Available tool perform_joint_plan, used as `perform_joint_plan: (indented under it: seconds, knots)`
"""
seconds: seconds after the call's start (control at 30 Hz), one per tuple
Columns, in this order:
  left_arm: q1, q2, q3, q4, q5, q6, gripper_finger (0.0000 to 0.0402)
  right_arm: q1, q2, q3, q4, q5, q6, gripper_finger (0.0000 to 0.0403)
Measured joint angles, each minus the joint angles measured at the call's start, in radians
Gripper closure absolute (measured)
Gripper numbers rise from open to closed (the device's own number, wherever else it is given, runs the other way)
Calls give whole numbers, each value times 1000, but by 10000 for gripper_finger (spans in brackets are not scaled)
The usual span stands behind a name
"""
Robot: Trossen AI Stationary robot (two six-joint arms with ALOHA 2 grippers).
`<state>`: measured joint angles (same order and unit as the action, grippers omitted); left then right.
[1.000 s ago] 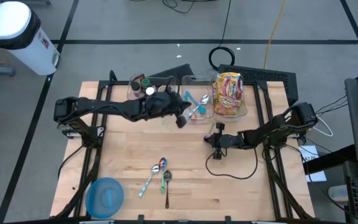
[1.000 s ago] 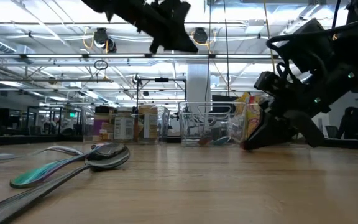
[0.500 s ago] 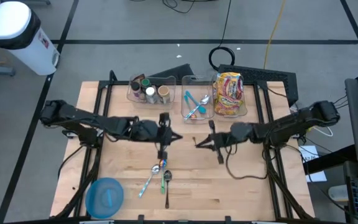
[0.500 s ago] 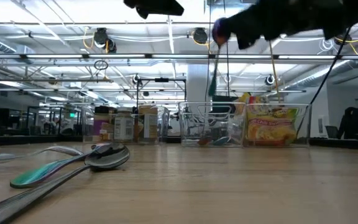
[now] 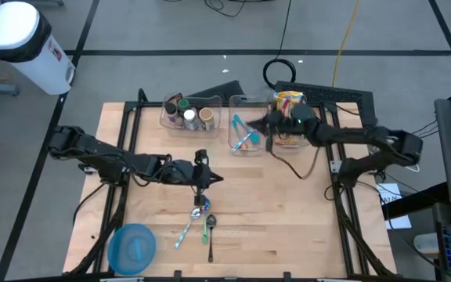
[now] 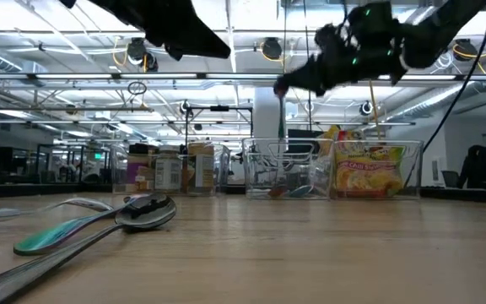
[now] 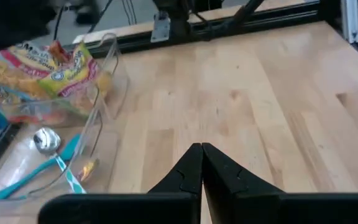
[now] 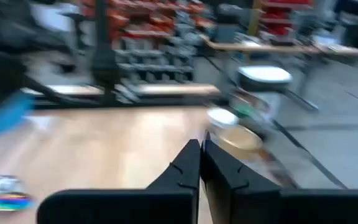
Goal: Pick & Place Food Item
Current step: Put the purple spoon into the middle transparent bin
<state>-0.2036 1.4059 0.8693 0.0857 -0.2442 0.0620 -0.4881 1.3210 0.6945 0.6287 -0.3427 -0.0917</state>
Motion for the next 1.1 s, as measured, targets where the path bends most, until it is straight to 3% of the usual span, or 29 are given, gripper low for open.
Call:
perform_joint_plan:
  seconds: [0.2, 0.4, 0.53, 0.73, 0.87, 1.1]
  knots:
    - [23, 0, -10, 18, 0, -20, 375, -139, 201, 0, 183, -2, 6, 402]
    - [36, 0, -10, 29, 3, -27, 390, -168, 373, 0, 261, 0, 49, 402]
    - [36, 0, -10, 24, 9, -28, 397, -168, 426, 0, 291, 4, 36, 402]
    - [36, 0, -10, 23, 9, -49, 372, -164, 431, 0, 294, 4, 59, 400]
    - [36, 0, -10, 24, 9, -55, 363, -165, 420, 0, 277, 1, 68, 363]
    - [36, 0, -9, 23, 9, -73, 362, -165, 417, 0, 277, 1, 175, 248]
